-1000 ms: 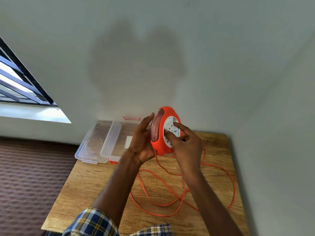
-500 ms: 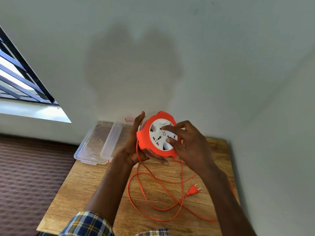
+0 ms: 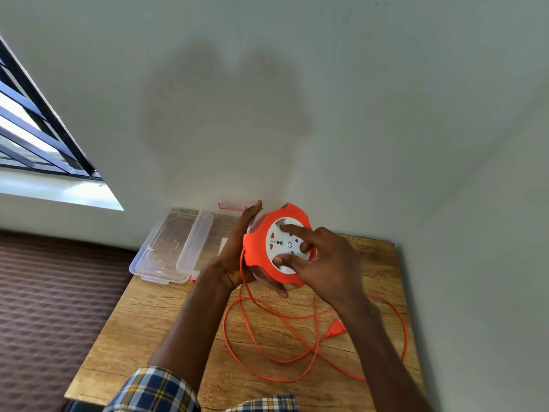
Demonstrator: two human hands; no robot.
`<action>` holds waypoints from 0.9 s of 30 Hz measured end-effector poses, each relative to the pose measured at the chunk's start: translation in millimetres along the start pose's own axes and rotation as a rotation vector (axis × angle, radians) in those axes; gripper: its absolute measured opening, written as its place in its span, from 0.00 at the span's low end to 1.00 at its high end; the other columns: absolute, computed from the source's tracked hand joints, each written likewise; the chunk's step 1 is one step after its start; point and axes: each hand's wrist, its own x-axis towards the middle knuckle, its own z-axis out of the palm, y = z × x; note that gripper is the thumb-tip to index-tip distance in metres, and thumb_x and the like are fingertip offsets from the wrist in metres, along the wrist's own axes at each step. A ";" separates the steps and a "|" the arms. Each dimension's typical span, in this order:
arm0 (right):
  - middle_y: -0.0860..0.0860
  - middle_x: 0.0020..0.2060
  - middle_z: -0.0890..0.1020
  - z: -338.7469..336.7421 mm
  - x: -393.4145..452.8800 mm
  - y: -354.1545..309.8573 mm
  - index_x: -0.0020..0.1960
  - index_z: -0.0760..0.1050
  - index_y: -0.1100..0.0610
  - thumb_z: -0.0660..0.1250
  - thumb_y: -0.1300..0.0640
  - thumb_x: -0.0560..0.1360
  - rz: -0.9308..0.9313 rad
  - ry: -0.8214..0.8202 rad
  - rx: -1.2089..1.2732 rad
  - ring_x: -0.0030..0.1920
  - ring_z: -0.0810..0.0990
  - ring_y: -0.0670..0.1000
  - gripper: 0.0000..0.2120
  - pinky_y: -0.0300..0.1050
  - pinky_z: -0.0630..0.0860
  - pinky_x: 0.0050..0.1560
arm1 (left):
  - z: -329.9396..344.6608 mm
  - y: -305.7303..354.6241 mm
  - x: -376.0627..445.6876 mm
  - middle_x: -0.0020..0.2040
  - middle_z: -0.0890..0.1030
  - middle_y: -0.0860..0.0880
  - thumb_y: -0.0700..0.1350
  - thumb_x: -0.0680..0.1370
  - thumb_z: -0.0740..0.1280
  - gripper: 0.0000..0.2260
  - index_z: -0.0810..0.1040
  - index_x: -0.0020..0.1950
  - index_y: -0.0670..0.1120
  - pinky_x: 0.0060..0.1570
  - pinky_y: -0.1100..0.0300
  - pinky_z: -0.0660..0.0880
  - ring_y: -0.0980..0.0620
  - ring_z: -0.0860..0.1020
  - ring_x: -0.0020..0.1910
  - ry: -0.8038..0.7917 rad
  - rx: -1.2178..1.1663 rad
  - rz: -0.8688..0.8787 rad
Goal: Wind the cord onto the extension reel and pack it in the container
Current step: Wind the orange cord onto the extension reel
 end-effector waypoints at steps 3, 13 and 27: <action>0.41 0.49 0.87 13.3 -5.0 -10.2 0.66 0.79 0.37 0.68 0.22 0.63 0.210 0.146 0.145 0.45 0.85 0.40 0.35 0.39 0.82 0.39 | 6.6 -0.6 0.1 0.72 0.79 0.34 0.70 0.83 0.57 0.34 0.81 0.73 0.46 0.67 0.35 0.75 0.33 0.79 0.67 0.054 0.043 0.016; 0.46 0.52 0.86 15.8 3.2 -22.9 0.59 0.80 0.46 0.74 0.28 0.67 0.486 0.120 0.338 0.44 0.86 0.45 0.29 0.45 0.85 0.37 | 5.1 -1.9 -1.2 0.70 0.81 0.37 0.71 0.83 0.56 0.31 0.83 0.71 0.52 0.62 0.38 0.81 0.36 0.82 0.66 0.023 0.095 0.081; 0.40 0.63 0.71 -7.9 2.3 5.5 0.66 0.78 0.34 0.76 0.55 0.77 -0.125 -0.203 0.151 0.67 0.68 0.45 0.24 0.50 0.82 0.57 | -14.8 3.5 -1.9 0.73 0.79 0.37 0.73 0.81 0.59 0.36 0.77 0.77 0.48 0.77 0.29 0.57 0.34 0.78 0.71 -0.127 0.012 -0.009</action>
